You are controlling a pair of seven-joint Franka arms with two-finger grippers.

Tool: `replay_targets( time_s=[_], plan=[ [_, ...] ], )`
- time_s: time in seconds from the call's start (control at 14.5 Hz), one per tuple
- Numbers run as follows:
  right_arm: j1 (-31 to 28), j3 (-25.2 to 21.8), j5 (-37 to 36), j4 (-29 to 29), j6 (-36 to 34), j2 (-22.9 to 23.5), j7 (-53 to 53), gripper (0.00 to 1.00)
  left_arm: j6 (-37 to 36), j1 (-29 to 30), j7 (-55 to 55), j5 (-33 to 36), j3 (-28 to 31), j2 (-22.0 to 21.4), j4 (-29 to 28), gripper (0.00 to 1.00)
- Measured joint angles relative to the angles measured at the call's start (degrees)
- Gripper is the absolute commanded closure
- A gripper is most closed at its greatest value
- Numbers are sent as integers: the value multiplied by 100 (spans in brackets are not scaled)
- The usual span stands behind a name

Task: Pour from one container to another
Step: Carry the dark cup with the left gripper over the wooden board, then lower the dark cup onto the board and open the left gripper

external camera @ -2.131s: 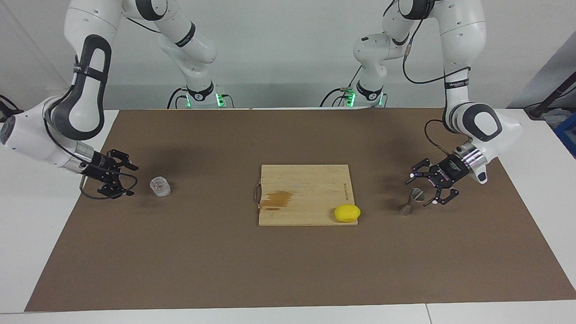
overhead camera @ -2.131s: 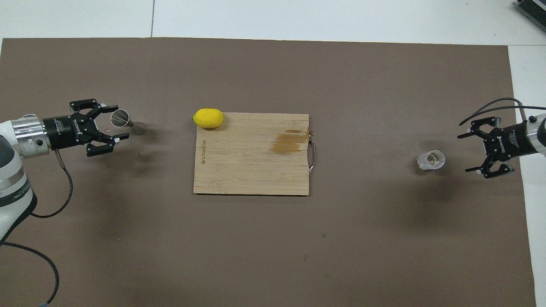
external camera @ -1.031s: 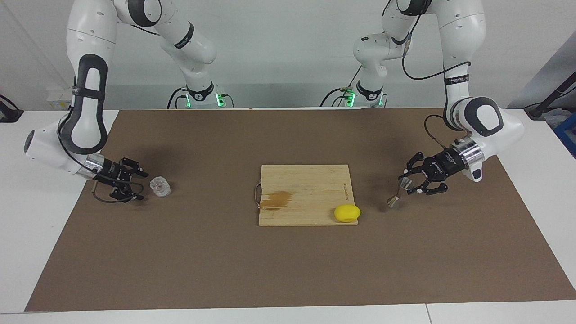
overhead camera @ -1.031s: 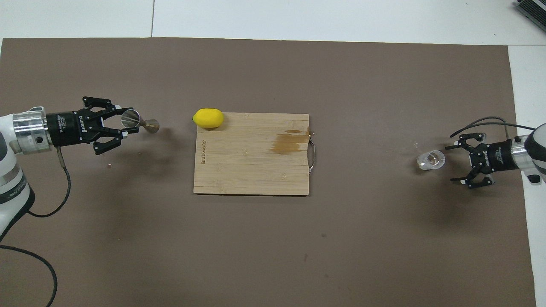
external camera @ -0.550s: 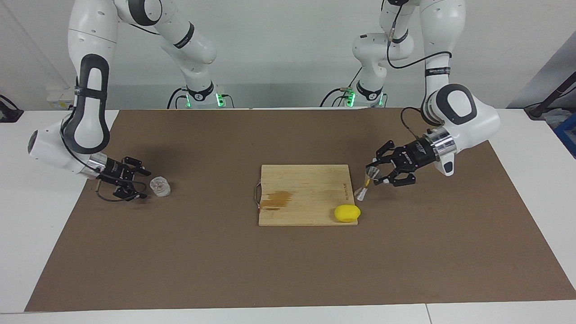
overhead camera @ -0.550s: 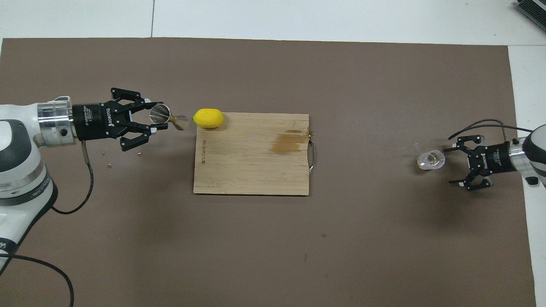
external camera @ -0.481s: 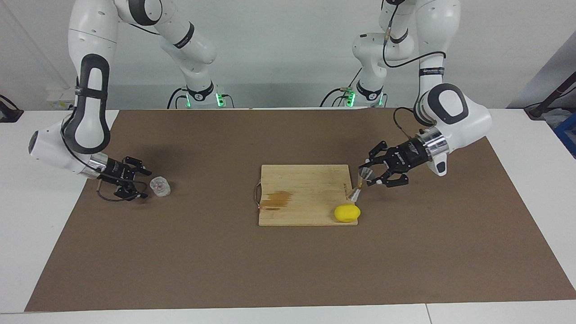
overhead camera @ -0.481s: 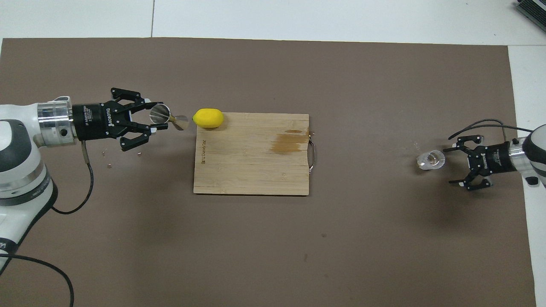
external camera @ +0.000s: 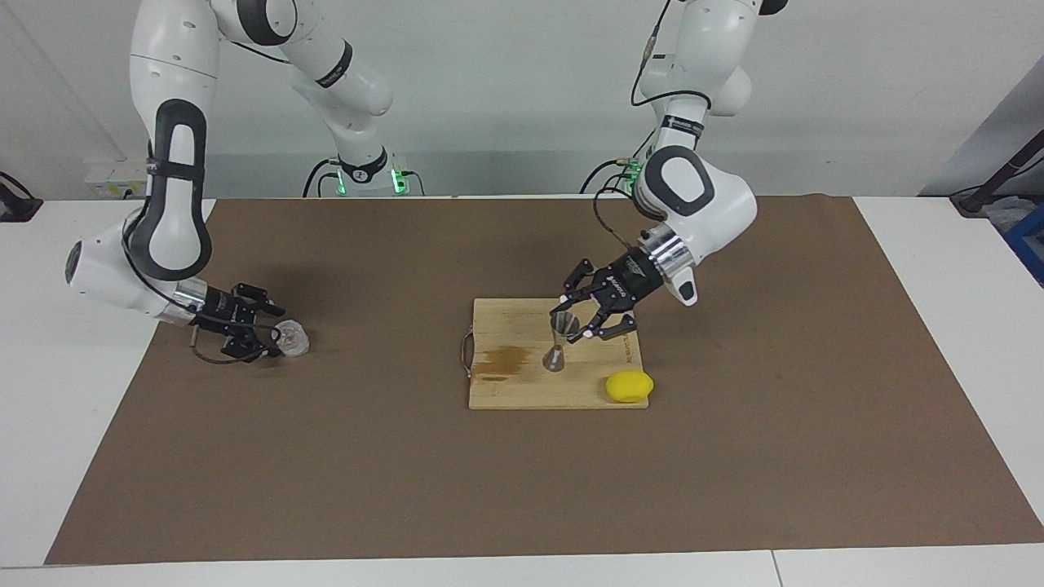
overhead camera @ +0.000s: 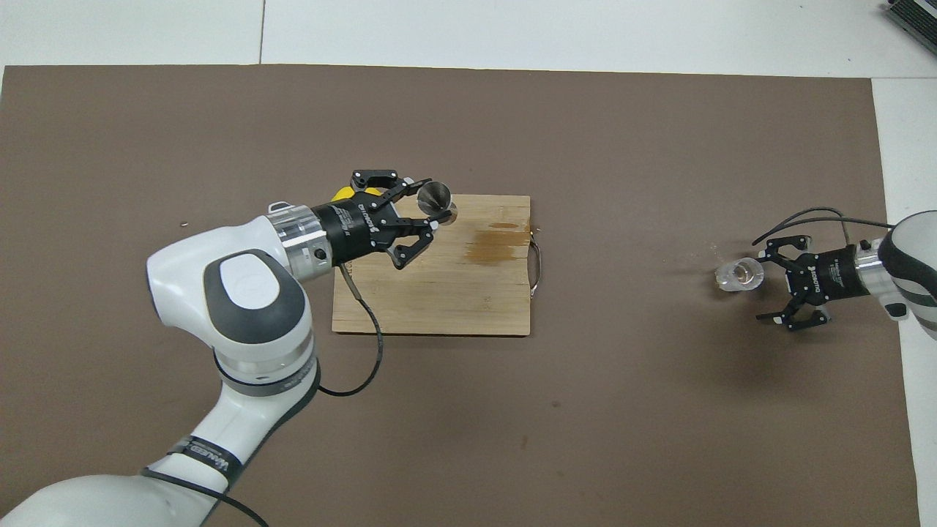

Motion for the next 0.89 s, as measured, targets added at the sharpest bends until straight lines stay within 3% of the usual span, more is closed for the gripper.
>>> replay_targets(
  time_s=[0.34,0.89],
  plan=[
    [57,3,82,-4,0,-2,-35,0,699,-654,-11,-553,12,267,63,100],
    [66,3,189,-5,1,-6,-86,0,844,-786,-11,-611,-20,609,288,100]
  ],
)
